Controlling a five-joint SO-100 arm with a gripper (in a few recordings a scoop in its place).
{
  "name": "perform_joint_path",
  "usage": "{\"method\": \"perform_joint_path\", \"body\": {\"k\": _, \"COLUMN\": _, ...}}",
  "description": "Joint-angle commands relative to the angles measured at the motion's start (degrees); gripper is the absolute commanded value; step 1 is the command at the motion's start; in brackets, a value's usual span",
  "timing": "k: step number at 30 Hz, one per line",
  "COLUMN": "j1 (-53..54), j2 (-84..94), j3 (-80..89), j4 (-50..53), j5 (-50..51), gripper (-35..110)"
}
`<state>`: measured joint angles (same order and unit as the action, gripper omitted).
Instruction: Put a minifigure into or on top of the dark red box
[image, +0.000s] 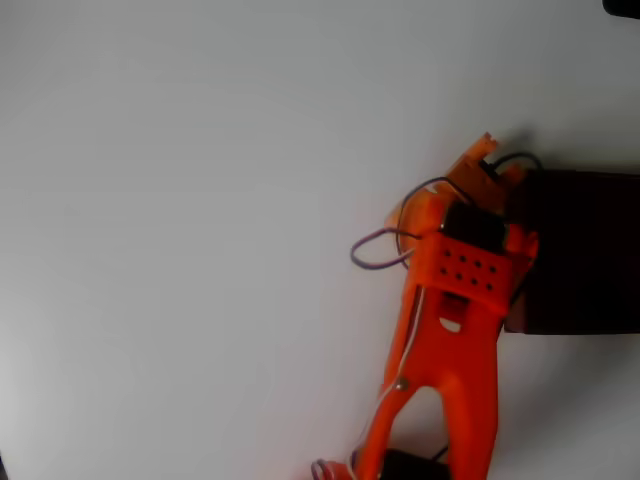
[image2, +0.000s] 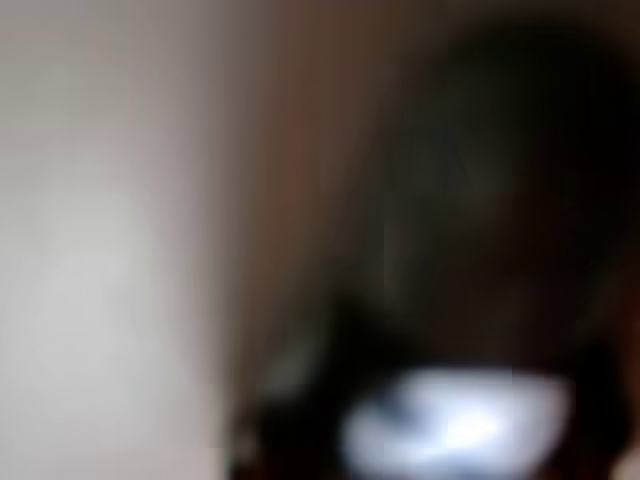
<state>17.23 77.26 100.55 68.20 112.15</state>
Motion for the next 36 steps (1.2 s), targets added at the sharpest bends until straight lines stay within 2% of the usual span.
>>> {"method": "perform_joint_path", "body": {"k": 1, "j1": 0.88, "j2": 0.44, "j3": 1.23, "j4": -1.76, "j5": -0.88, "gripper": 7}}
{"method": "perform_joint_path", "body": {"k": 9, "j1": 1.41, "j2": 1.14, "j3": 0.7, "j4": -2.02, "j5": -2.99, "gripper": 4}}
{"method": "perform_joint_path", "body": {"k": 13, "j1": 3.52, "j2": 7.21, "j3": -4.31, "j4": 8.26, "j5": -6.59, "gripper": 3}}
{"method": "perform_joint_path", "body": {"k": 16, "j1": 6.42, "j2": 11.87, "j3": -11.43, "j4": 17.84, "j5": -12.92, "gripper": 2}}
{"method": "perform_joint_path", "body": {"k": 18, "j1": 10.46, "j2": 14.77, "j3": -14.41, "j4": 20.57, "j5": -18.19, "gripper": 1}}
{"method": "perform_joint_path", "body": {"k": 24, "j1": 21.62, "j2": 22.68, "j3": -15.38, "j4": 18.63, "j5": -29.79, "gripper": 1}}
{"method": "perform_joint_path", "body": {"k": 32, "j1": 27.86, "j2": 5.54, "j3": -24.08, "j4": 14.77, "j5": -39.38, "gripper": 3}}
{"method": "perform_joint_path", "body": {"k": 36, "j1": 27.33, "j2": -7.73, "j3": -34.01, "j4": 17.67, "j5": -42.8, "gripper": 17}}
